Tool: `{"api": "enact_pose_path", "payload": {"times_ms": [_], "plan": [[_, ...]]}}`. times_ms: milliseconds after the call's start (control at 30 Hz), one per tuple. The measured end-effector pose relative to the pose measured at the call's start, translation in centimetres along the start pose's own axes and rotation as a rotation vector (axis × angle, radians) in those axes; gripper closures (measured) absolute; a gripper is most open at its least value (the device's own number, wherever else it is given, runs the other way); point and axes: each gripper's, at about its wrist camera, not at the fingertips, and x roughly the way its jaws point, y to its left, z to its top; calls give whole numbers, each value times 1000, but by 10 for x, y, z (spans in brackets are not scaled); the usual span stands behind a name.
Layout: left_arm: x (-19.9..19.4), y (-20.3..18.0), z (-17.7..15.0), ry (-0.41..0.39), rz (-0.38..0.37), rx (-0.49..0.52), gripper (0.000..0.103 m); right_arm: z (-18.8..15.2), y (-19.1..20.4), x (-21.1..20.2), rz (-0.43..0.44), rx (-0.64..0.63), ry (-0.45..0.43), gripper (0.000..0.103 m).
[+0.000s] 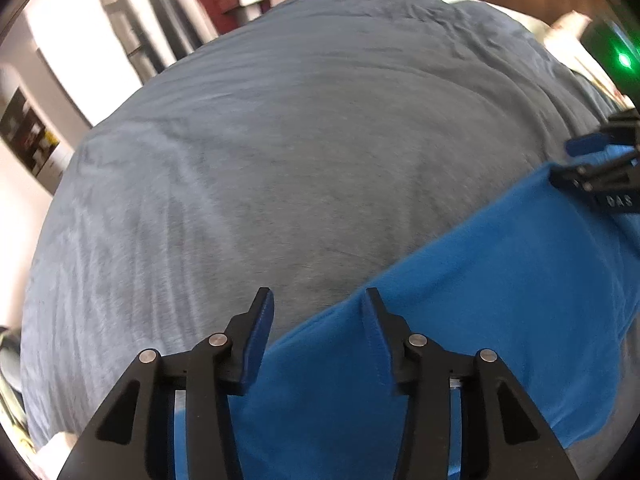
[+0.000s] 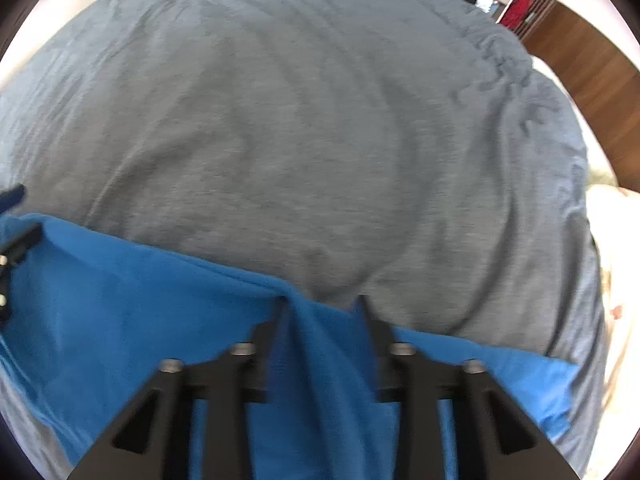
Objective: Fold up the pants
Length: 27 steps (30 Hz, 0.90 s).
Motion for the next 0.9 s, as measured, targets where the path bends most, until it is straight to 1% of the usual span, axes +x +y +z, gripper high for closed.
{"api": "enact_pose_path", "payload": {"times_ms": [33, 100, 167, 200, 233, 267, 333, 433, 500, 567, 700, 767, 867, 900], "plan": [[-6, 4, 1, -6, 12, -13, 56, 0, -2, -3, -1, 2, -6, 56], [-22, 9, 1, -29, 28, -32, 56, -2, -8, -13, 17, 18, -12, 55], [-41, 11, 0, -64, 11, -45, 53, -7, -10, -29, 26, 36, -47, 55], [-51, 10, 0, -78, 7, -53, 51, -10, -9, -37, 21, 36, -64, 55], [-61, 9, 0, -90, 4, -59, 51, -14, -7, -49, 6, 31, -94, 55], [-74, 6, -2, -108, -7, -64, 51, -20, -5, -62, -6, 25, -132, 54], [-96, -1, -3, -135, -32, -67, 50, -32, -1, -87, 0, 20, -195, 54], [-129, -10, -7, -179, -82, -85, 48, -50, 3, -121, 42, 30, -264, 54], [-149, -14, -11, -203, -101, -95, 47, -63, 7, -143, 70, 27, -309, 54], [-171, -21, -16, -241, -124, -98, 46, -77, 11, -164, 86, 24, -352, 54], [-205, -36, -30, -298, -133, -95, 41, -112, 9, -198, 132, 54, -431, 54], [-218, -48, -41, -323, -138, -83, 39, -130, 4, -207, 147, 79, -454, 53], [-230, -68, -54, -363, -138, -44, 38, -162, -5, -214, 154, 141, -488, 48], [-232, -75, -56, -374, -139, -31, 38, -170, -8, -215, 154, 152, -496, 48]]}}
